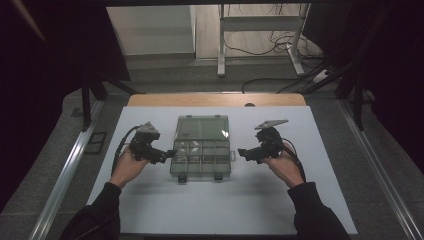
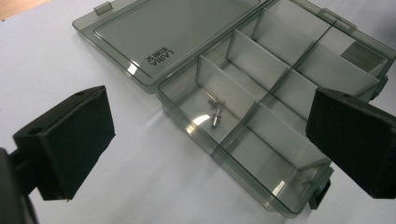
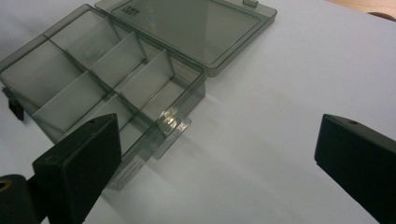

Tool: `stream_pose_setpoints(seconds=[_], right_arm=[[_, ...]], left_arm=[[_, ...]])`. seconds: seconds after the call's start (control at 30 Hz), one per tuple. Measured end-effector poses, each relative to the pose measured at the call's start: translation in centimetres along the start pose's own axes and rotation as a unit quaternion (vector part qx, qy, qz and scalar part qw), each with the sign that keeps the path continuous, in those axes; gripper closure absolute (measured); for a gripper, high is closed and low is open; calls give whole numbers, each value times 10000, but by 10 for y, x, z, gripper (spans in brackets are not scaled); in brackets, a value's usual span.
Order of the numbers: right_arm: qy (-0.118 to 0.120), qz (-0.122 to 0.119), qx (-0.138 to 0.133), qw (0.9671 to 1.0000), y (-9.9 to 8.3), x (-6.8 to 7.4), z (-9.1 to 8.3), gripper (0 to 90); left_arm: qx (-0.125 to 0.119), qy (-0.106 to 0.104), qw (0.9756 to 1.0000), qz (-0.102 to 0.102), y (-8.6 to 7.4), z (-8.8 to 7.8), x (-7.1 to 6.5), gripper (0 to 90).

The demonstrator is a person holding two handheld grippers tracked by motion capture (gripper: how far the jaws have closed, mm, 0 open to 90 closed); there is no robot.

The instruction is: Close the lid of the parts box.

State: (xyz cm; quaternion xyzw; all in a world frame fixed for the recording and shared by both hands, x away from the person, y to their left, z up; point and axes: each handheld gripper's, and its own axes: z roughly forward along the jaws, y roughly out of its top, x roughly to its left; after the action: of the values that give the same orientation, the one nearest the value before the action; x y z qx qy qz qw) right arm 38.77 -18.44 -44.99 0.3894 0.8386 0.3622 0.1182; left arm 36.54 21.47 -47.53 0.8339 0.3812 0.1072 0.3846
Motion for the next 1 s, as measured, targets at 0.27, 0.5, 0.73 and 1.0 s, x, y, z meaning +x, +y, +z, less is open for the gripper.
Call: stream_pose_setpoints(seconds=[0.27,0.5,0.73,1.0], right_arm=[[-126,11,99,9999,13,2,16,0],[-105,65,198,9997,22,-1,28,0],[-37,183,358,9992,29,-5,44,8],[-189,114,461,9987,38,-7,57,142]], left_arm=[[85,-37,10000,-21,8,7,0,17],[148,-59,9999,16,15,15,0,17],[173,-81,9998,54,22,24,-2,17],[174,-98,9998,45,28,32,-3,17]])
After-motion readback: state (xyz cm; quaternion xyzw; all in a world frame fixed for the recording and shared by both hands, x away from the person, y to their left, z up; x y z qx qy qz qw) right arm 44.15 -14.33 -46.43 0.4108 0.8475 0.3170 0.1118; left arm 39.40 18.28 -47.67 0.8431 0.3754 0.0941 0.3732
